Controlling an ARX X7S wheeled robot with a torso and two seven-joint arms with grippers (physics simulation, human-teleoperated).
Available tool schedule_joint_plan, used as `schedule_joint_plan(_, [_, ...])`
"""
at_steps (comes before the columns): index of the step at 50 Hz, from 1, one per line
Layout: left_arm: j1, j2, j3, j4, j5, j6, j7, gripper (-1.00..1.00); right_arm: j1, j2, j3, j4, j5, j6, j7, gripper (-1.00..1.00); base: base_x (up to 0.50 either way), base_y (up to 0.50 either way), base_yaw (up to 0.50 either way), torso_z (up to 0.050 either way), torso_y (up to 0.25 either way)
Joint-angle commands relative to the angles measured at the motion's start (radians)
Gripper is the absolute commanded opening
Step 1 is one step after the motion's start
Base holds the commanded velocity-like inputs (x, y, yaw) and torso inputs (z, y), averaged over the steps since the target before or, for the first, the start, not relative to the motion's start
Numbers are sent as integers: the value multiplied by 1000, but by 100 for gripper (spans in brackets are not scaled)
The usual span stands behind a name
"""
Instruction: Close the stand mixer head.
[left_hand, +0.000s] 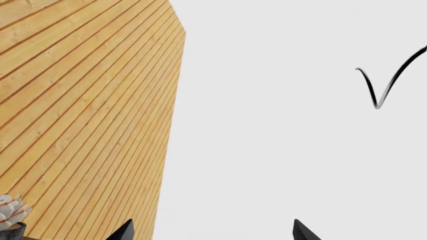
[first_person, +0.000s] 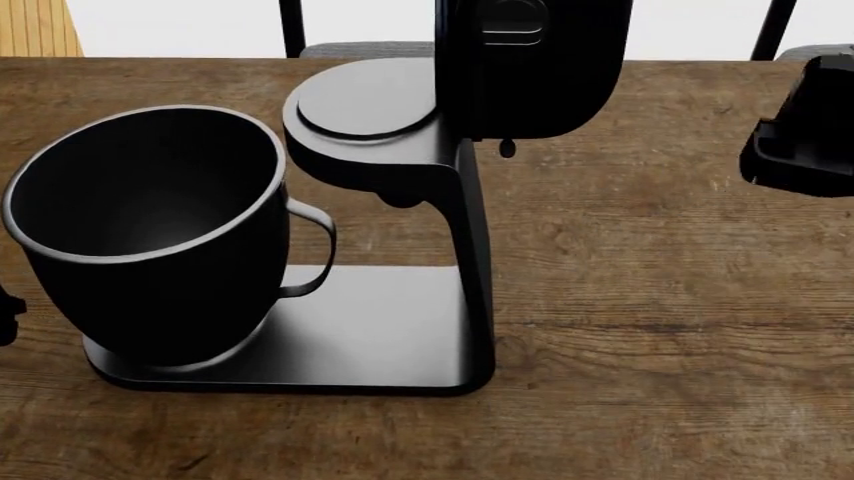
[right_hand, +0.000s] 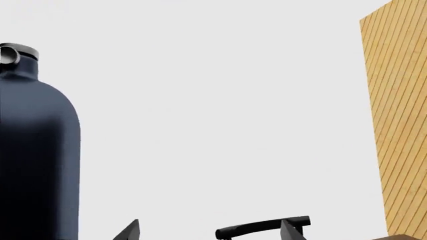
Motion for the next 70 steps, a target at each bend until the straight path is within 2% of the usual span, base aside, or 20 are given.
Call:
schedule_joint_plan(1, [1,-11,-9,20,-24,-5,-8,100,430,134,-203,263,49,220,109,100,0,0,0,0,0])
schedule_joint_plan(2, [2,-13,-8,22,-25,-5,-7,100,454,130,-236,321,45,213,101,100,0,0,0,0,0])
schedule_joint_plan(3, [1,-22,-19,46,-43,-25,-5,100,589,51,-386,471,5,136,-49,100,0,0,0,0,0])
schedule_joint_plan(4, [1,-23,-19,48,-43,-26,-6,100,590,46,-536,621,3,105,-131,100,0,0,0,0,0])
schedule_joint_plan(5, [2,-24,-20,49,-45,-27,-6,100,590,44,-646,771,4,94,-147,100,0,0,0,0,0])
schedule_joint_plan(6, [3,-25,-20,48,-46,-25,-7,100,585,36,-647,850,2,80,-148,100,0,0,0,0,0])
schedule_joint_plan(7, [4,-28,-20,55,-48,-28,-5,100,580,15,-797,878,57,50,-298,100,0,0,0,0,0])
schedule_joint_plan(8, [4,-29,-20,57,-49,-28,-6,100,579,12,-844,883,72,48,-375,100,0,0,0,0,0])
schedule_joint_plan(11, [2,-32,-23,60,-55,-33,-9,100,564,16,-905,866,90,46,-427,100,0,0,0,0,0])
schedule_joint_plan(28, [3,-44,-21,69,-68,-36,-18,100,513,-1,-1024,857,115,-7,-529,100,7,3,8,0,0])
schedule_joint_plan(36, [4,-48,-22,68,-75,-31,-21,100,523,-48,-1125,856,141,-39,-642,100,6,4,8,0,0])
schedule_joint_plan(42, [0,-54,-30,73,-86,-37,-26,100,546,-92,-1195,885,162,-47,-732,100,2,4,7,0,0])
schedule_joint_plan(54, [-4,-66,-48,89,-114,-48,-34,100,564,-211,-1318,1097,146,-92,-869,100,3,2,4,0,0])
schedule_joint_plan(70, [-7,-73,-51,98,-130,-53,-45,100,498,-219,-1464,1141,110,-99,-912,100,14,12,20,0,0])
